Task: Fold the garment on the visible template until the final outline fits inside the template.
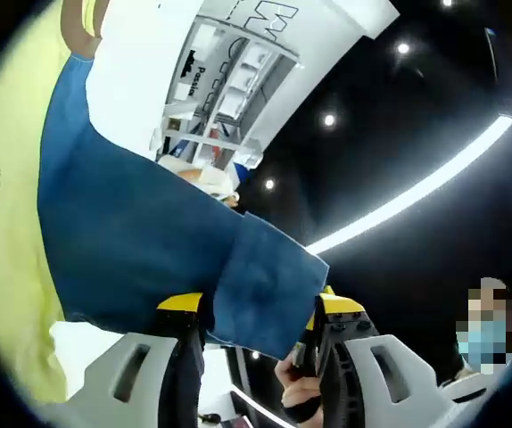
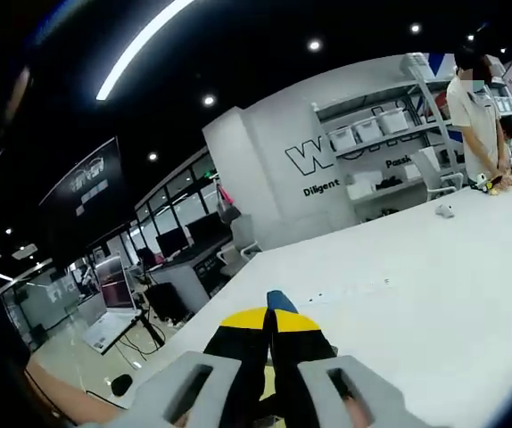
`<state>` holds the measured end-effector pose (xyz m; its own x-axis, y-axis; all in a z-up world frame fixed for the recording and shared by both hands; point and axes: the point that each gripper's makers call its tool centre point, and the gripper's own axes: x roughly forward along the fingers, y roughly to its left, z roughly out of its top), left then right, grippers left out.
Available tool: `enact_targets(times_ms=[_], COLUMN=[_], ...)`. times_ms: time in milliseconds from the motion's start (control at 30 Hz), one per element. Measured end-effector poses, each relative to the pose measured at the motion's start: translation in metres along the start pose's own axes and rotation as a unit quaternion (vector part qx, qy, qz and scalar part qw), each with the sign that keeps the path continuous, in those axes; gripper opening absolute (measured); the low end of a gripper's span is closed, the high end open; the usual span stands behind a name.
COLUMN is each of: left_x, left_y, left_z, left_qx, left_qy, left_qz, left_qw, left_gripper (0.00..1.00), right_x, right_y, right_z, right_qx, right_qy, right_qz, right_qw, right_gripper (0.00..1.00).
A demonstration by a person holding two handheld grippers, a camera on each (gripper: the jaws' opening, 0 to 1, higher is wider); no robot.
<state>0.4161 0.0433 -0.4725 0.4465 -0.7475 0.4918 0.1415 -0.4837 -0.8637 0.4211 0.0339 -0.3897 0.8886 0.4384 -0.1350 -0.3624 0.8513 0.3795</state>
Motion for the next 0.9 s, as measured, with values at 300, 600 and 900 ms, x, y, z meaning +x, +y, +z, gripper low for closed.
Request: enact_targets(times_ms=[300,600,900], left_x=[-0.004,-0.035,-0.072], left_y=[0.0,-0.023,-0.061], left_z=[-0.003,0.012,0.063], left_qx=[0.032,0.12,0.193], left_qy=[0.01,0.054,0.016], left_qz=[0.009,0.053,0.1], left_qw=[0.9994,0.9898,0.9761], left_gripper=[0.0,0.0,0.0], right_x=[0.003,0.015,0.043], right_y=[0.0,-0.003,0.011], right_z=[-0.003,-0.021,-0.048], right_qx=[0.0,0.007,0.026], right_qy=[0.004,0.024,0.052], right_qz=[-0.001,0.0,0.025], right_qw=[1.0,0.9997,0.998], right_gripper=[0.0,0.0,0.0])
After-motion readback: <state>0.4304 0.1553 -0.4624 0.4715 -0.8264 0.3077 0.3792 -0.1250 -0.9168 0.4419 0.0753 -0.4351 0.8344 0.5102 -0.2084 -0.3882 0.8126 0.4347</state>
